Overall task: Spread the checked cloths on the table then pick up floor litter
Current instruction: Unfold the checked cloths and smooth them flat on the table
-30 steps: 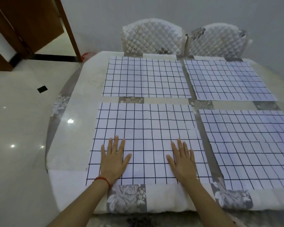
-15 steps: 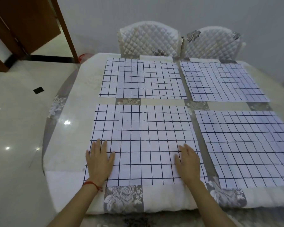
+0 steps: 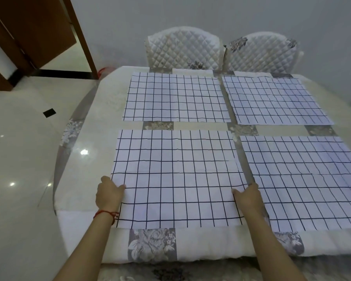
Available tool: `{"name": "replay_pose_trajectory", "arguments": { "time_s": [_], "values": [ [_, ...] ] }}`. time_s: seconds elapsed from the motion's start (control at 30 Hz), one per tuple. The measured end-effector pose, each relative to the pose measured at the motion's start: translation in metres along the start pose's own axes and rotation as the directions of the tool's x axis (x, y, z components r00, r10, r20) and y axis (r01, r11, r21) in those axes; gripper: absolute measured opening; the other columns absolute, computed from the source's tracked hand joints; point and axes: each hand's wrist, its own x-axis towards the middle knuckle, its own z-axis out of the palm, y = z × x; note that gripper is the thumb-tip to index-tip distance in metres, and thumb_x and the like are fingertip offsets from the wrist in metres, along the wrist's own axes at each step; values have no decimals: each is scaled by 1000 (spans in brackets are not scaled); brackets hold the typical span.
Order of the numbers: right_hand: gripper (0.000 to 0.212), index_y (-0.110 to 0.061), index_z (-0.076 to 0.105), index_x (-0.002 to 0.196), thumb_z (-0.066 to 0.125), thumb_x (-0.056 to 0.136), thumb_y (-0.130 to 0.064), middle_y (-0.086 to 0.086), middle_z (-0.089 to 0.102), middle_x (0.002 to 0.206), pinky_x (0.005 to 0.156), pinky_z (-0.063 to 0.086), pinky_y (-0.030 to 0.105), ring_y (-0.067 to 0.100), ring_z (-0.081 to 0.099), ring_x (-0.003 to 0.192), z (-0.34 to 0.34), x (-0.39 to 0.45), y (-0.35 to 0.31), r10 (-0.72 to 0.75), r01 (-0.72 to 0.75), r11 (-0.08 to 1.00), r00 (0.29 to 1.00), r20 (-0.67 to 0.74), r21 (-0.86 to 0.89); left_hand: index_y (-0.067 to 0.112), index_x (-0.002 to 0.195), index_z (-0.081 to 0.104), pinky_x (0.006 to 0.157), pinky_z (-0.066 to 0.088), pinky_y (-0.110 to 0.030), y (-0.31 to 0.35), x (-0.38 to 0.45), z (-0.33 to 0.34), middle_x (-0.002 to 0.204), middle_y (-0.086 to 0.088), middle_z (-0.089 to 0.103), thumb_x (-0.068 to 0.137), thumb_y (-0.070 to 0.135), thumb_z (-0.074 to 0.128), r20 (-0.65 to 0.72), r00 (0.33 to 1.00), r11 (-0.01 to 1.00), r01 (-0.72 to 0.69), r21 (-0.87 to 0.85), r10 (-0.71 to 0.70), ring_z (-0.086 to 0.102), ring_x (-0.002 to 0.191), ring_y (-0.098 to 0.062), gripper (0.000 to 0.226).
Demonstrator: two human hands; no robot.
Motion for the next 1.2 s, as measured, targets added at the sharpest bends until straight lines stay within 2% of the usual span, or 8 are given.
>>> {"name": "replay_pose_trajectory", "arguments": {
  "time_s": [0.13,0.2,0.27,0.57,0.7,0.8,1.03,1.2],
  "values": [
    [45,-3,48,126,58,87,-23,18,61,105,79,45,38,34,58,92,-4,3,10,49,-48,996,999,-22,73,-8,117,55,95,41,-41,-6,1,-9,116,-26,59,84,15,65,-26,999,988,16,-151,-20,53,112,-41,42],
    [29,-3,56,111,55,88,-21,18,63,105,72,47,33,30,57,81,-3,2,16,37,-33,993,999,-33,112,2,80,61,79,45,-38,-12,2,-11,78,-16,59,84,13,64,-36,999,980,-4,-197,-3,55,88,-34,13],
    [26,-5,55,110,54,88,-19,15,63,97,64,44,30,29,56,75,-3,0,22,19,-15,993,999,-39,115,11,59,46,57,34,-28,-17,0,-10,60,-7,45,84,12,63,-47,999,983,-36,-179,28,46,71,-25,31],
    [29,-5,54,115,51,90,-19,16,64,109,82,49,40,29,58,82,-2,-8,35,-64,66,997,996,-65,33,6,61,46,53,28,-26,-31,-10,-10,59,-10,46,85,18,63,-72,994,996,-88,-29,86,44,61,-26,31],
    [30,-5,54,114,52,88,-20,14,62,93,81,46,39,31,57,80,-3,-12,33,-80,72,995,990,-113,-65,2,89,60,67,37,-31,-26,-21,-12,81,-15,58,86,17,62,-71,994,996,-84,6,85,53,78,-31,15],
    [39,-2,51,118,59,85,-22,22,51,118,93,38,44,36,47,108,-4,-18,28,-126,72,963,972,-199,-261,-3,115,54,78,44,-44,-25,-25,-8,110,-26,57,81,15,68,-162,971,972,-148,183,178,53,101,-42,41],
    [49,-13,39,137,46,92,-32,9,24,154,115,19,43,26,22,142,31,-34,-22,-496,476,839,868,-9,-263,2,112,61,89,47,-55,21,-38,53,124,-24,59,72,17,76,60,738,646,-624,440,672,57,114,-42,45],
    [63,-15,39,139,13,87,-39,7,29,153,115,17,45,27,26,142,82,-40,-69,-713,730,632,679,173,-261,18,123,57,102,38,-53,38,-39,100,131,-9,58,93,38,27,266,684,522,-706,479,680,56,121,-28,47]
  ]
}}
